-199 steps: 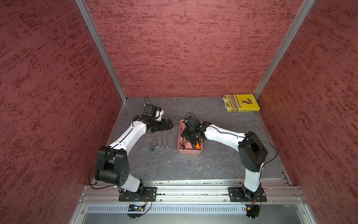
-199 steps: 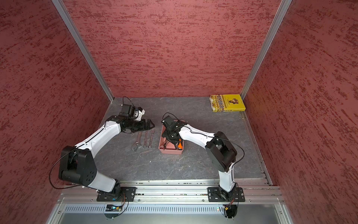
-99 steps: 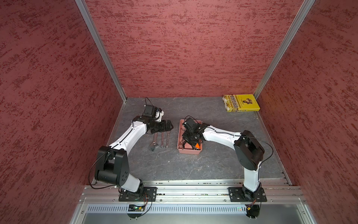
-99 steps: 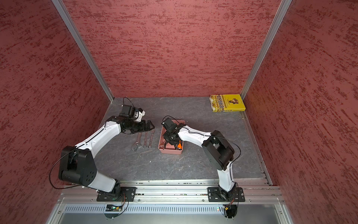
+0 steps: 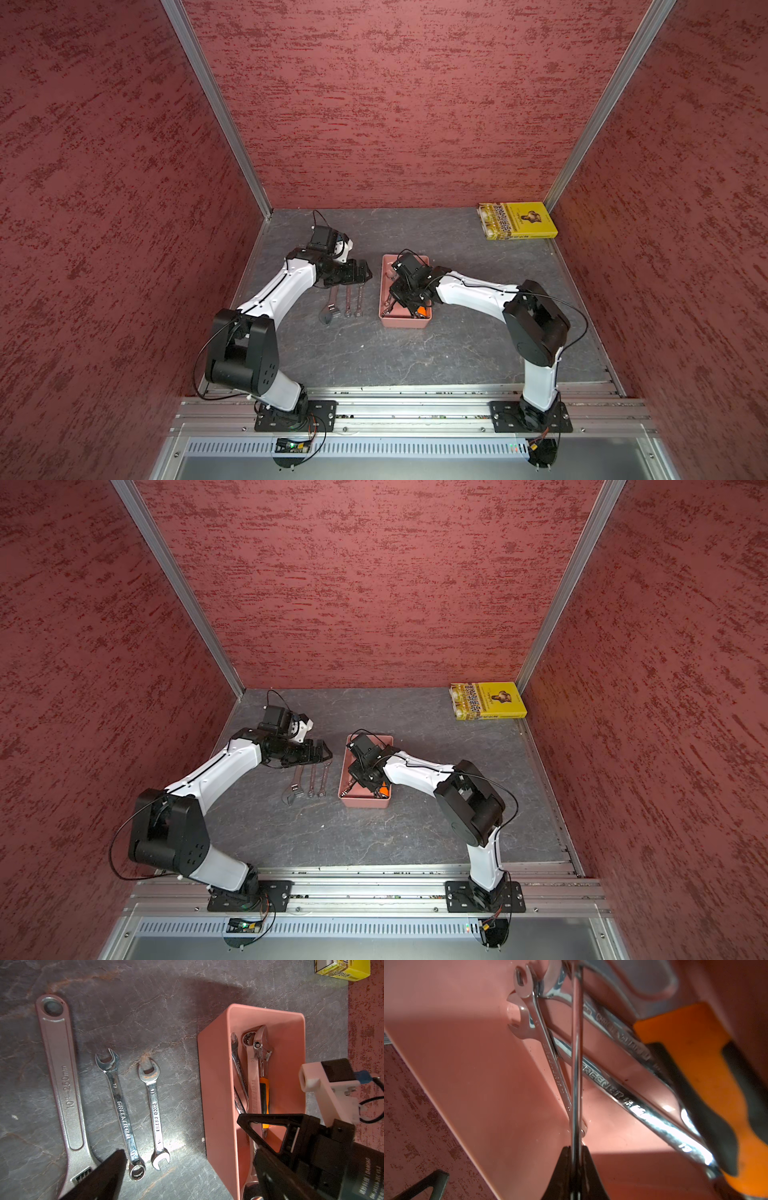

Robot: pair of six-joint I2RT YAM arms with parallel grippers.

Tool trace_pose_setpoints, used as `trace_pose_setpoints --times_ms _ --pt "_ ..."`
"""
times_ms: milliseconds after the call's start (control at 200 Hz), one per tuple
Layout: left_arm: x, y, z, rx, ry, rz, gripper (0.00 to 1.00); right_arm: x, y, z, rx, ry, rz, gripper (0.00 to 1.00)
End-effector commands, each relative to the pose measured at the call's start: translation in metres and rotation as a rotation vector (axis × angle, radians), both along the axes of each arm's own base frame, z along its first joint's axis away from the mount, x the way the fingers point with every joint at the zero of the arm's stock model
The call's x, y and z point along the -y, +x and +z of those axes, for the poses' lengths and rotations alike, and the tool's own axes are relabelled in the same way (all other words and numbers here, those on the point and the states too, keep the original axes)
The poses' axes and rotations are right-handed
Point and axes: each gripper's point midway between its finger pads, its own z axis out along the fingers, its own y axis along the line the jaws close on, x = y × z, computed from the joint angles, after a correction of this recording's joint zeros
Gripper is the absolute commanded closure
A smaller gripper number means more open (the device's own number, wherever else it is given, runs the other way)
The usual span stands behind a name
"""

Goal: Take out the wrench from the storage box
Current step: Pick up the wrench from the storage box.

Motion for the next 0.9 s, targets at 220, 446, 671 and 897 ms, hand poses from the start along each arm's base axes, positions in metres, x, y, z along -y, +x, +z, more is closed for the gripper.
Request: trace_pose_setpoints --times_ms 220,446,671,897 --pt "0.008 0.011 0.004 0.018 -0.002 -0.031 0.0 0.005 0.0 0.05 0.081 0.042 -0.016 1.0" --pt "0.009 0.016 0.008 0.03 -0.005 -0.034 0.0 0.005 -0.005 0.075 0.095 0.083 -0.011 1.0" --pt "0.011 0.019 0.01 0.037 -0.016 -0.031 0.0 0.004 -0.008 0.105 0.139 0.098 0.034 1.0" --pt "0.01 0.021 0.01 0.04 -0.01 -0.031 0.0 0.005 -0.01 0.117 0.162 0.099 0.062 1.0"
